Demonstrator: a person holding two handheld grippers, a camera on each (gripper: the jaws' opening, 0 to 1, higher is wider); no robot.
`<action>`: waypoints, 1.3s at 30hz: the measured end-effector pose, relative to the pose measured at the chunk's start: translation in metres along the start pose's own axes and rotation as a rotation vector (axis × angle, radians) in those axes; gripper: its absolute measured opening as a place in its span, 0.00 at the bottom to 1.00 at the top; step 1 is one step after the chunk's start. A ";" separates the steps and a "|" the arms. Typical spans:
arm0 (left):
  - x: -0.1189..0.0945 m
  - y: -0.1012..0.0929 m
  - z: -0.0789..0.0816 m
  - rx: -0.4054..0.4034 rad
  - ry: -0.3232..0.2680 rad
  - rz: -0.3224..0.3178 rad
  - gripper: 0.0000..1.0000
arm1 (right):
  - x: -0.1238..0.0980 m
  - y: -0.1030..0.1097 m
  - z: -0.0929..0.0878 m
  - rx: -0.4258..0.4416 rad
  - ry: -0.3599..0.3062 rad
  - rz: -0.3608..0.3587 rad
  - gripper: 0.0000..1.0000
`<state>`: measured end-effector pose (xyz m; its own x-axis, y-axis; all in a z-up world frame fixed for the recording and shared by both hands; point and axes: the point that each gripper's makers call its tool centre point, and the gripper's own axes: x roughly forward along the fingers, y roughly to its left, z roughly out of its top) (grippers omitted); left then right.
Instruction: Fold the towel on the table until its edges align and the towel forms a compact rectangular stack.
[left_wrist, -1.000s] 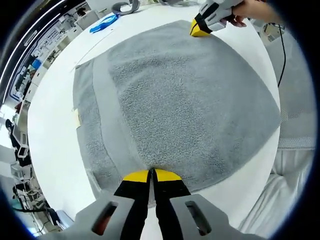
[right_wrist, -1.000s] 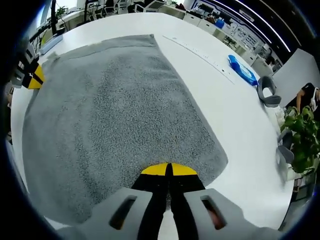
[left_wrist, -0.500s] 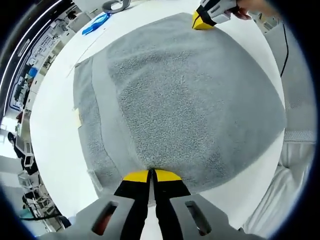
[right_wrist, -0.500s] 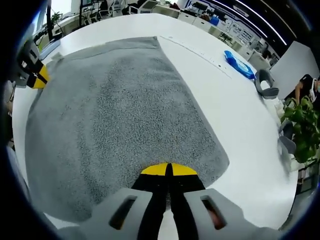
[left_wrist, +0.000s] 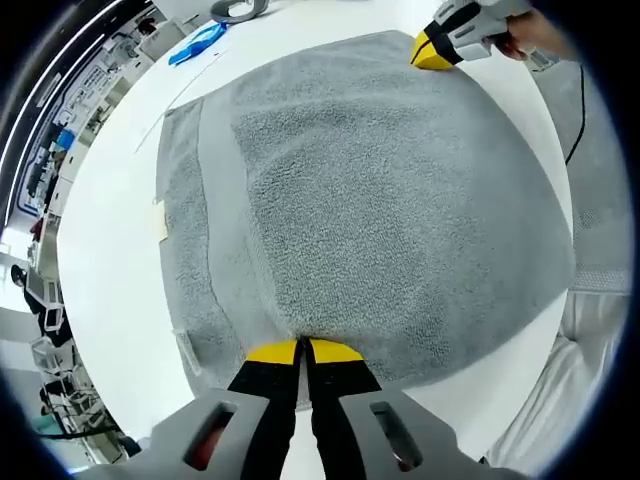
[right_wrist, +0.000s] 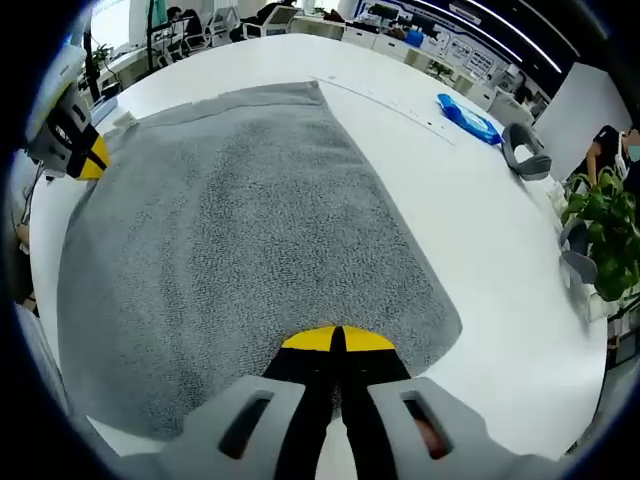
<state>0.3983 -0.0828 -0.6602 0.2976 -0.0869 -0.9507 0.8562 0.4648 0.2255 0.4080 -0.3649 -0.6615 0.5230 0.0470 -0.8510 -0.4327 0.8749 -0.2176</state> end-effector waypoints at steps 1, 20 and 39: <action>0.000 0.000 0.000 0.001 0.000 0.001 0.03 | 0.000 0.000 0.000 -0.002 0.002 -0.001 0.00; 0.004 0.010 0.005 0.059 0.031 0.022 0.03 | -0.007 0.005 -0.009 0.040 -0.020 0.000 0.00; 0.009 0.022 0.011 0.129 0.049 0.036 0.03 | -0.012 0.011 -0.017 0.071 -0.028 -0.004 0.00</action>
<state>0.4246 -0.0835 -0.6617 0.3106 -0.0275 -0.9502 0.8936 0.3493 0.2820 0.3844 -0.3641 -0.6617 0.5459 0.0558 -0.8360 -0.3779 0.9069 -0.1862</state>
